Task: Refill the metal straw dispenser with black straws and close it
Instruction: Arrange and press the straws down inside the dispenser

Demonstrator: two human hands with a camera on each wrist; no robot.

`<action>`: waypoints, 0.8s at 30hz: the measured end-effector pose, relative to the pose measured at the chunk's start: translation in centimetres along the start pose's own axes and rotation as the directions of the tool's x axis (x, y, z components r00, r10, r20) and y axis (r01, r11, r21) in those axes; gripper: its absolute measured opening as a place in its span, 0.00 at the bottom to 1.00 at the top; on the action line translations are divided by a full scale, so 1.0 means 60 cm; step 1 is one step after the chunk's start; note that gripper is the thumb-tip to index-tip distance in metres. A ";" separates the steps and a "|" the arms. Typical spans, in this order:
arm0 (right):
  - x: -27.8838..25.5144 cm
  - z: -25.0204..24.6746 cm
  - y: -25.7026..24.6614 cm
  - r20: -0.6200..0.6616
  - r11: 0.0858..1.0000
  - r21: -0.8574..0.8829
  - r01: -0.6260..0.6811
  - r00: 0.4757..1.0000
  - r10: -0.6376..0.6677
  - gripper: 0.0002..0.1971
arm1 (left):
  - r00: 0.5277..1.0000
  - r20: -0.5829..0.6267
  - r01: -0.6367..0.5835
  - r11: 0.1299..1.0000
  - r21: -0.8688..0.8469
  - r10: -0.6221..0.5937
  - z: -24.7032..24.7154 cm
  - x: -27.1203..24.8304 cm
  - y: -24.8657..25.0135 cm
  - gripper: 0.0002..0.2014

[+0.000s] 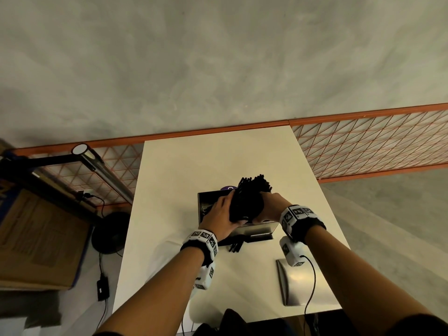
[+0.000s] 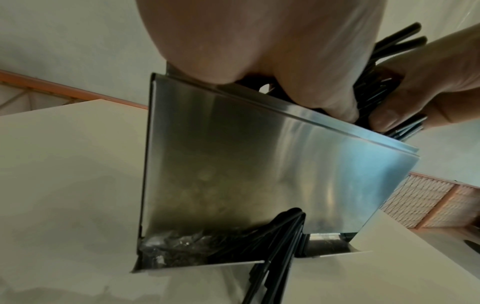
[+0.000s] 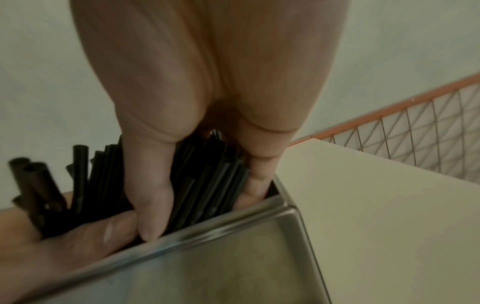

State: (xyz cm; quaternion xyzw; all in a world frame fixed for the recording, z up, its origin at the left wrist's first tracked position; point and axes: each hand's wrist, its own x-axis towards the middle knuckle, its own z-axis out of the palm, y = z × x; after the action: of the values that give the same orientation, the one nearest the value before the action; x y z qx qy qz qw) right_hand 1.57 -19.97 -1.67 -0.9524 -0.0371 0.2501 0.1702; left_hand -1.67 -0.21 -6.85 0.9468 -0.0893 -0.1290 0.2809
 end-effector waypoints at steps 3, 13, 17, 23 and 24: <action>-0.001 0.003 0.004 0.019 0.997 0.078 -0.003 1.000 0.002 0.33 | 1.000 0.001 -0.001 1.000 0.001 0.001 -0.001 0.001 0.001 0.51; 0.006 0.008 0.014 -0.016 0.978 0.207 0.003 1.000 0.001 0.29 | 1.000 -0.014 -0.007 1.000 -0.031 0.006 0.000 0.003 -0.001 0.52; 0.004 0.008 0.019 -0.056 0.956 0.292 0.023 0.998 -0.006 0.27 | 1.000 -0.019 0.008 0.997 -0.078 -0.009 0.000 0.006 -0.005 0.53; -0.007 0.003 0.022 -0.109 0.919 0.391 0.055 0.994 -0.013 0.27 | 0.998 -0.047 0.030 0.987 -0.159 -0.038 0.002 0.008 -0.006 0.55; -0.008 0.001 0.022 -0.123 0.913 0.403 0.064 0.992 -0.015 0.27 | 0.998 -0.055 0.027 0.984 -0.177 -0.037 0.002 0.008 -0.005 0.55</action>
State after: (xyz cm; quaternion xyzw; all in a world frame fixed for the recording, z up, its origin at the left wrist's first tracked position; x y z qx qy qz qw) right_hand 1.10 -21.27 -1.92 -0.9084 0.0063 0.1924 0.3712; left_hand -1.21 -0.12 -7.20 0.9229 -0.0540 -0.1133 0.3641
